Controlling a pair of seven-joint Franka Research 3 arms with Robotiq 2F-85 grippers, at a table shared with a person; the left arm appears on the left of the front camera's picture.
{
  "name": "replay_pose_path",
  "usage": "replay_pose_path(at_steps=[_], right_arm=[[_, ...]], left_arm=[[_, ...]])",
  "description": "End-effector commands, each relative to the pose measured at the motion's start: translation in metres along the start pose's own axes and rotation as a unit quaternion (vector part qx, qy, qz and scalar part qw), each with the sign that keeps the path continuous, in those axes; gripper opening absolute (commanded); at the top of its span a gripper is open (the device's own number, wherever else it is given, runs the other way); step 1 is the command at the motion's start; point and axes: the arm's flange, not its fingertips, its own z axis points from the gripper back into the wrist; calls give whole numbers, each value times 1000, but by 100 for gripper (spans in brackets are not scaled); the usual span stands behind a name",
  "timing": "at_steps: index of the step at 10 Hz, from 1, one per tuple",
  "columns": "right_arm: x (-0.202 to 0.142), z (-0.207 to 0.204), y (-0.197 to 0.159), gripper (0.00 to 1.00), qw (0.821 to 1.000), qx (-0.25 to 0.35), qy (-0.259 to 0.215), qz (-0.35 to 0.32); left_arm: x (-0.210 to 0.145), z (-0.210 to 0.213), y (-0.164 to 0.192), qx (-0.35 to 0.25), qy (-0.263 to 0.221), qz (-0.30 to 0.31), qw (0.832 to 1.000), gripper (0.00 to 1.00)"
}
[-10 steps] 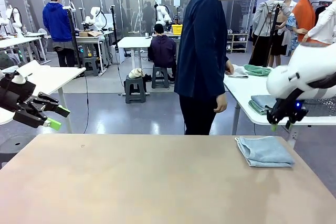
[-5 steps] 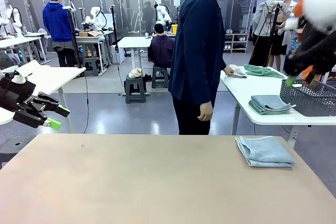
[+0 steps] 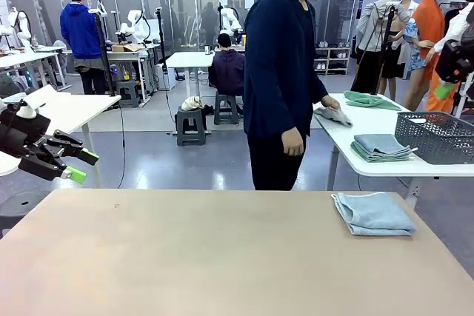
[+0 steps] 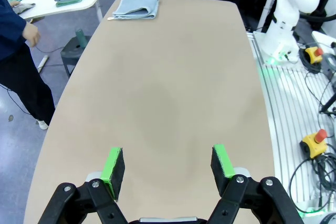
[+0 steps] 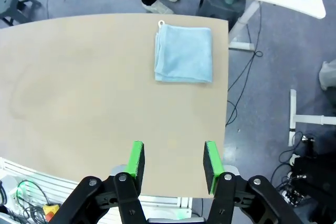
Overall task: Fold the towels and place them in the basket.
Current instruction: Place the folded Towel with hook on the right side of the table, then when a person lays out a Towel with hook on the table, fold it in half twice.
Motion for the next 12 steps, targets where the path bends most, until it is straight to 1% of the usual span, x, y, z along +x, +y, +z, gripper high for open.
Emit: replay_pose_path(at_steps=[1, 2, 12], right_arm=[[5, -22, 5, 58, 999, 33, -7, 9], [0, 0, 0, 58, 1000, 0, 0, 0], [0, 0, 0, 58, 1000, 0, 0, 0]], left_arm=[[1, 2, -1, -3, -9, -5, 1000, 84], [1, 2, -1, -3, -9, -5, 1000, 84], [1, 2, -1, -3, -9, -5, 1000, 84]])
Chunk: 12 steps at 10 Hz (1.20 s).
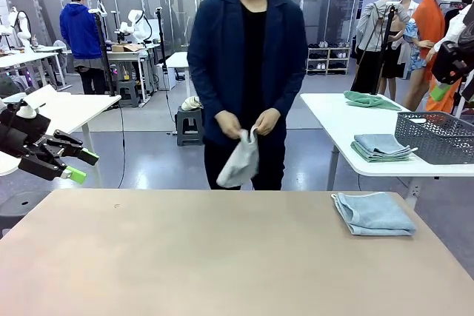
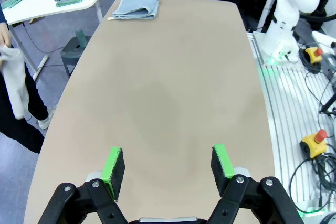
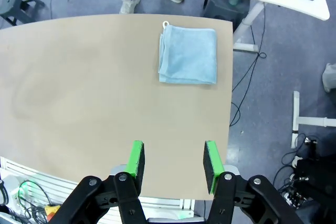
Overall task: Fold the towels and place them in the basket.
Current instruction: When a person lays out a Towel with hook on the table, fold it in half twice.
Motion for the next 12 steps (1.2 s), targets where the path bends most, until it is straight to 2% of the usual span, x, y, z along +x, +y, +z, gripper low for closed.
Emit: replay_pose_path(at_steps=[1, 4, 5, 6, 7, 8, 12], right_arm=[[-1, 2, -2, 58, 1000, -6, 4, -1], [-1, 2, -2, 58, 1000, -6, 4, -1], [0, 0, 0, 63, 1000, 0, 0, 0], [-10, 0, 2, 78, 1000, 7, -10, -1], [-17, 2, 2, 83, 1000, 9, -16, -2], [-22, 4, 2, 98, 1000, 9, -21, -2], [-30, 4, 6, 100, 1000, 9, -21, 2]], left_arm=[[1, 2, -1, -3, -9, -5, 1000, 84], [1, 2, -1, -3, -9, -5, 1000, 84], [1, 2, -1, -3, -9, -5, 1000, 84], [1, 2, -1, -3, -9, -5, 1000, 84], [1, 2, -1, -3, -9, -5, 1000, 84], [1, 2, -1, -3, -9, -5, 1000, 84], [1, 2, -1, -3, -9, -5, 1000, 84]])
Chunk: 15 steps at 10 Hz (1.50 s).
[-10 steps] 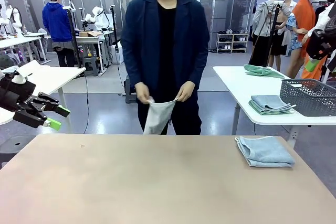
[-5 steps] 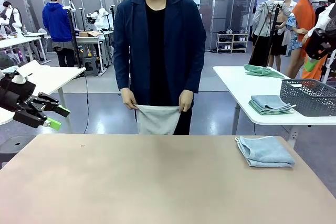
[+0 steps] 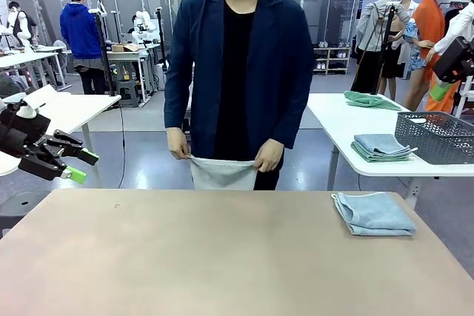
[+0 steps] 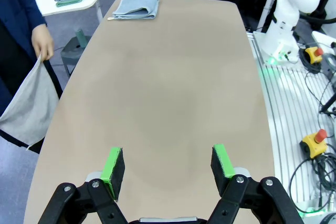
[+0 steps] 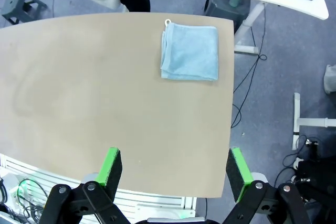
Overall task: Fold the towels and place them in the basket.
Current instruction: When a person lays out a Towel with hook on the table, fold it in half twice.
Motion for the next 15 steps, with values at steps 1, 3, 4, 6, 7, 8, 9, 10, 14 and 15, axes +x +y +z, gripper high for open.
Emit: replay_pose_path(at_steps=[1, 3, 4, 6, 7, 8, 9, 10, 14, 15], right_arm=[[-4, -6, 4, 100, 1000, 9, -11, 3], [-1, -1, 1, 100, 1000, 1, 0, 1], [-1, -1, 1, 100, 1000, 1, 0, 1], [-1, -1, 1, 100, 1000, 1, 0, 1], [-1, -1, 1, 100, 1000, 1, 0, 1], [-1, -3, 1, 100, 1000, 1, 1, 2], [-2, -3, 0, 100, 1000, 19, 3, 10], [-1, -2, -1, 100, 1000, 19, 5, 12], [0, -1, 0, 100, 1000, 21, -3, 18], [2, 0, 2, 100, 1000, 18, 2, 25]], left_arm=[[1, 2, -1, -3, -9, -5, 1000, 84], [1, 2, -1, -3, -9, -5, 1000, 84], [1, 2, -1, -3, -9, -5, 1000, 84], [1, 2, -1, -3, -9, -5, 1000, 84], [1, 2, -1, -3, -9, -5, 1000, 84], [1, 2, -1, -3, -9, -5, 1000, 84], [0, 0, 0, 0, 0, 0, 1000, 84], [0, 1, -1, -4, -9, 2, 1000, 100], [4, 13, -1, 16, -15, 6, 1000, 100], [5, 14, -2, 22, -14, 5, 1000, 100]])
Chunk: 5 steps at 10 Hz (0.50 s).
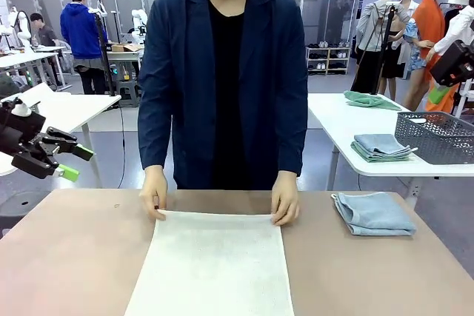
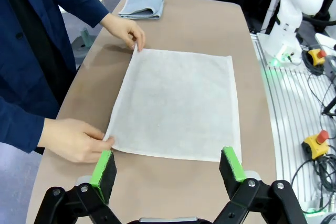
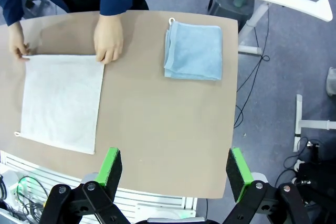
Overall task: Fold the towels and place them in the basket.
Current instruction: When a person lays out a Towel with hook on the table, fold it in half twice.
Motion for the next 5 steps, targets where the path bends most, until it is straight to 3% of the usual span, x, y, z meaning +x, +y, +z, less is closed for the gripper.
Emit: replay_pose_path(at_steps=[1, 3, 5], right_arm=[[5, 2, 2, 100, 1000, 11, 3, 20], [6, 7, 16, 100, 999, 14, 3, 50], [0, 27, 60, 100, 991, 26, 6, 134]], left_arm=[[7, 3, -1, 11, -9, 4, 1000, 100], [17, 5, -6, 16, 1, 1, 1000, 100], [61, 6, -33, 45, 74, -19, 996, 100]])
